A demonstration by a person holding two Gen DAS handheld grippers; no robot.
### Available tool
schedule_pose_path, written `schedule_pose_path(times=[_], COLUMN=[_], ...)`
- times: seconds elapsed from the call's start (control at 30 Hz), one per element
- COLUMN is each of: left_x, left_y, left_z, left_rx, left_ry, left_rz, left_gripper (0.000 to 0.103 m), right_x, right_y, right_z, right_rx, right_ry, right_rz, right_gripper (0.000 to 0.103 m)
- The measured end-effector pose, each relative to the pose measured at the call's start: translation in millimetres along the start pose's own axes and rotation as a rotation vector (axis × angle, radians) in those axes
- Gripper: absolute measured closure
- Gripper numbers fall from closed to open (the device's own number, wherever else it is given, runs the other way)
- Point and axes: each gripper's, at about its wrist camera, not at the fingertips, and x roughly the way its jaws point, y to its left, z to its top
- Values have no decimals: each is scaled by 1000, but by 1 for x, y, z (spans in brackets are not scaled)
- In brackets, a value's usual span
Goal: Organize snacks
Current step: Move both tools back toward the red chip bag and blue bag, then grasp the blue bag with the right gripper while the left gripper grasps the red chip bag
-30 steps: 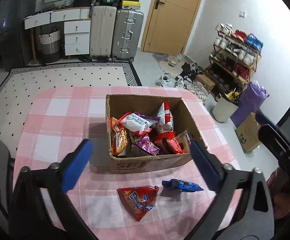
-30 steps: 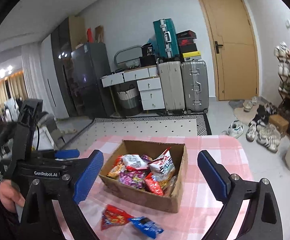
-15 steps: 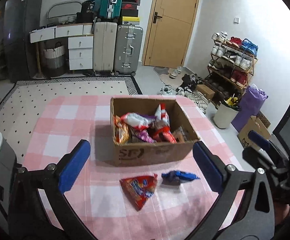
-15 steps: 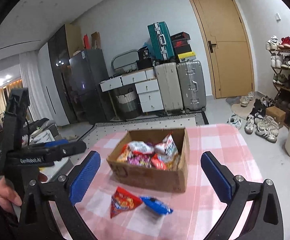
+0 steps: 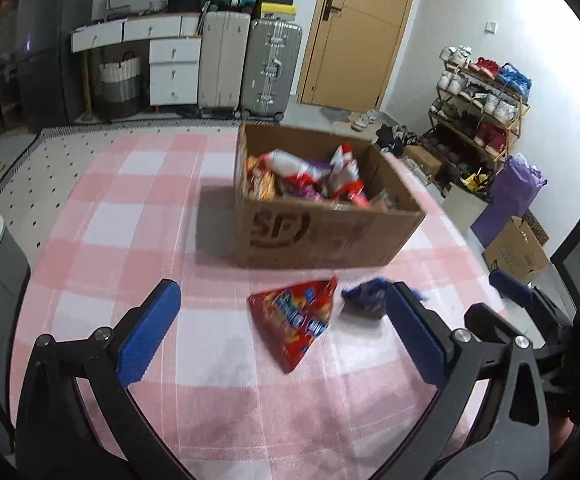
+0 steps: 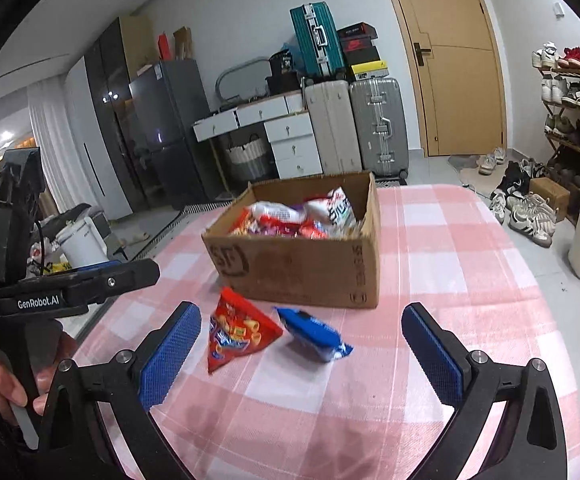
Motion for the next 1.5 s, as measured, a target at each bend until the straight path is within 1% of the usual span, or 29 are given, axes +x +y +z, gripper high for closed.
schedule_pose_path(times=[0.1, 0.3, 0.43, 0.57, 0.67, 0.77, 0.93, 1.03, 1.27, 1.37, 1.47, 1.5], left_x=[11, 24, 38, 46, 53, 60, 68, 76, 94, 101, 105, 106], left_y=[9, 18, 21, 20, 20, 21, 22, 25, 34, 37, 39, 40], left_z=[-13, -30, -39, -40, -41, -41, -42, -43, -47, -47, -49, -50], left_rx=[-27, -31, -49, -42, -48, -60, -66, -78, -106, -108, -109, -111], left_ry=[38, 63, 95, 111, 134, 159, 179, 203, 239, 247, 255, 257], left_rz=[-2, 12, 4, 1, -10, -24, -39, -42, -45, -47, -46, -47], left_gripper=[1, 1, 1, 1, 1, 1, 1, 1, 1, 1, 1, 1], right_x=[10, 26, 36, 44, 49, 58, 77, 91, 114, 122, 127, 128], right_y=[1, -1, -5, -10, -11, -14, -18, -21, -26, -29, -30, -29], right_z=[-7, -17, -22, -23, -23, -24, -26, -26, -20, -18, -18, -18], right_rx=[2, 19, 32, 46, 25, 28, 21, 27, 24, 25, 29, 30], right_ry=[25, 59, 89, 91, 79, 95, 144, 200, 229, 233, 244, 247], right_rz=[3, 8, 8, 0, -36, -30, -39, -11, -9, -8, 4, 10], right_gripper=[1, 1, 1, 1, 1, 1, 1, 2, 2, 3, 7, 11])
